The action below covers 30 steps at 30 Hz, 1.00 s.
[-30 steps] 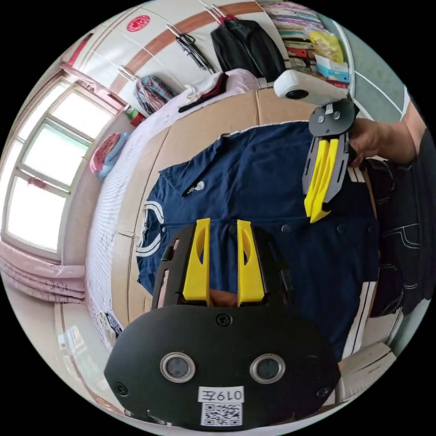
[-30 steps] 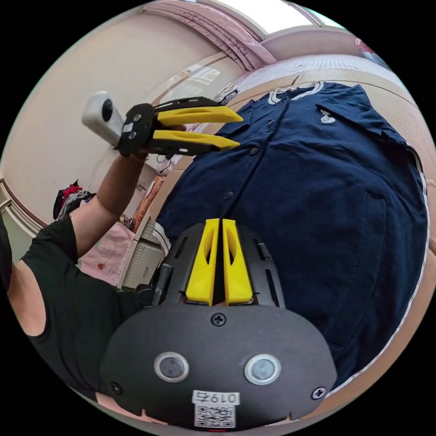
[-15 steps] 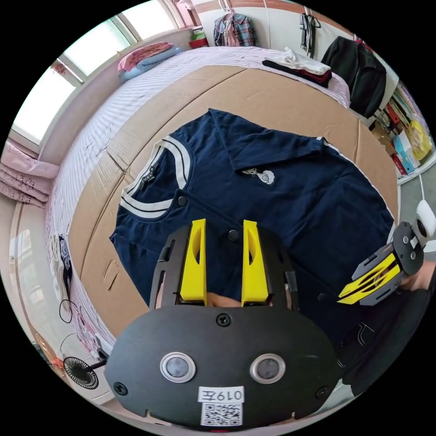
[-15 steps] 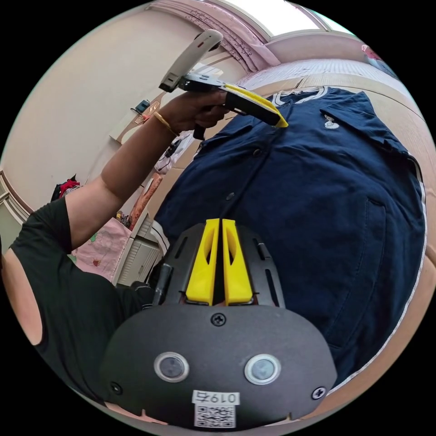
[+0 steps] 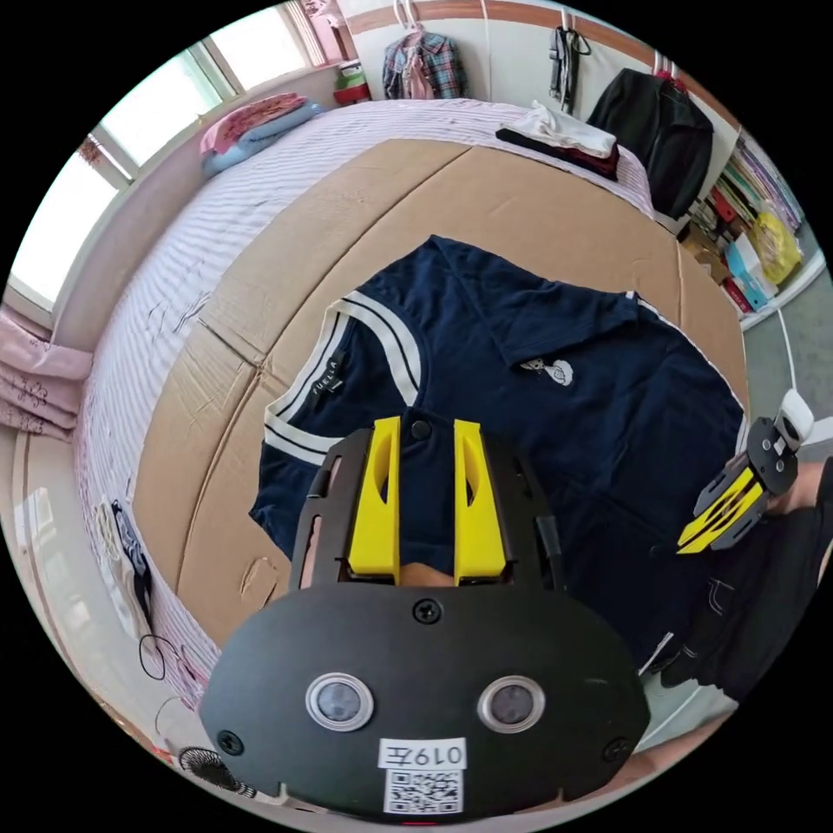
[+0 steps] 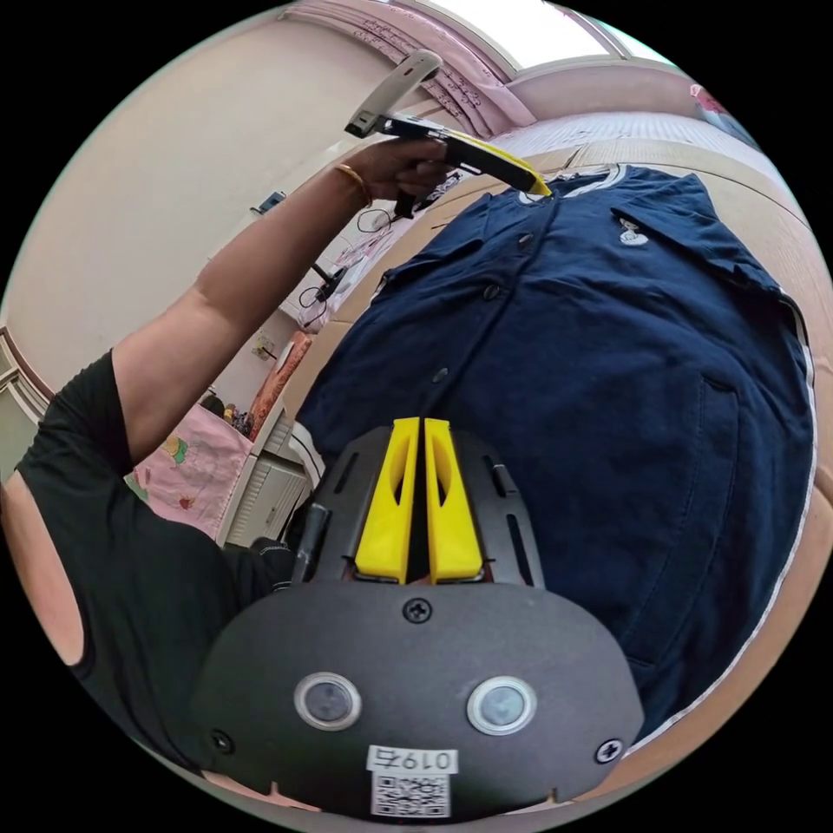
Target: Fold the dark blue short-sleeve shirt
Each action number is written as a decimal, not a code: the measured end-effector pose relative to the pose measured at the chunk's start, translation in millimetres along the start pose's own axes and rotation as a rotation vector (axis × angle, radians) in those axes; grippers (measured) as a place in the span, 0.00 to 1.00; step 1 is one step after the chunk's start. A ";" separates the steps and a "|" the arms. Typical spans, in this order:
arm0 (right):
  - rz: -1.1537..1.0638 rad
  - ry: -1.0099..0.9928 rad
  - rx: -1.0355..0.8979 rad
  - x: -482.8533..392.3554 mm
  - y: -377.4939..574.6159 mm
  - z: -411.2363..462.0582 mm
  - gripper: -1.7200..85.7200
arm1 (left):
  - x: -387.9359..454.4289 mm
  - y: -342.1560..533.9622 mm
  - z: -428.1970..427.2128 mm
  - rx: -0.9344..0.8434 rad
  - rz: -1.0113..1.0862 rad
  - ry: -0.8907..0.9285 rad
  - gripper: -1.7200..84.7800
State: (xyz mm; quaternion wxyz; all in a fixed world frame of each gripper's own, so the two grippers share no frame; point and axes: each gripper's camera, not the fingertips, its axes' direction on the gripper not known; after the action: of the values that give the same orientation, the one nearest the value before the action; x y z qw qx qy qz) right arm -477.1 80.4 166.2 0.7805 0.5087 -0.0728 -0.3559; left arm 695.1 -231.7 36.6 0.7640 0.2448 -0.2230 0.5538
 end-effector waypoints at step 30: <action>0.008 -0.002 0.001 -18.0 6.2 -36.2 0.02 | -83.0 -20.1 55.6 -0.026 0.058 0.155 0.03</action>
State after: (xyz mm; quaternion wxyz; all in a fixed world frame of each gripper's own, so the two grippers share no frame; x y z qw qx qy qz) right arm -470.2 120.0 158.8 0.7817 0.5085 -0.0759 -0.3531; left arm 686.6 -332.9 26.7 0.7659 0.1845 -0.1773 0.5899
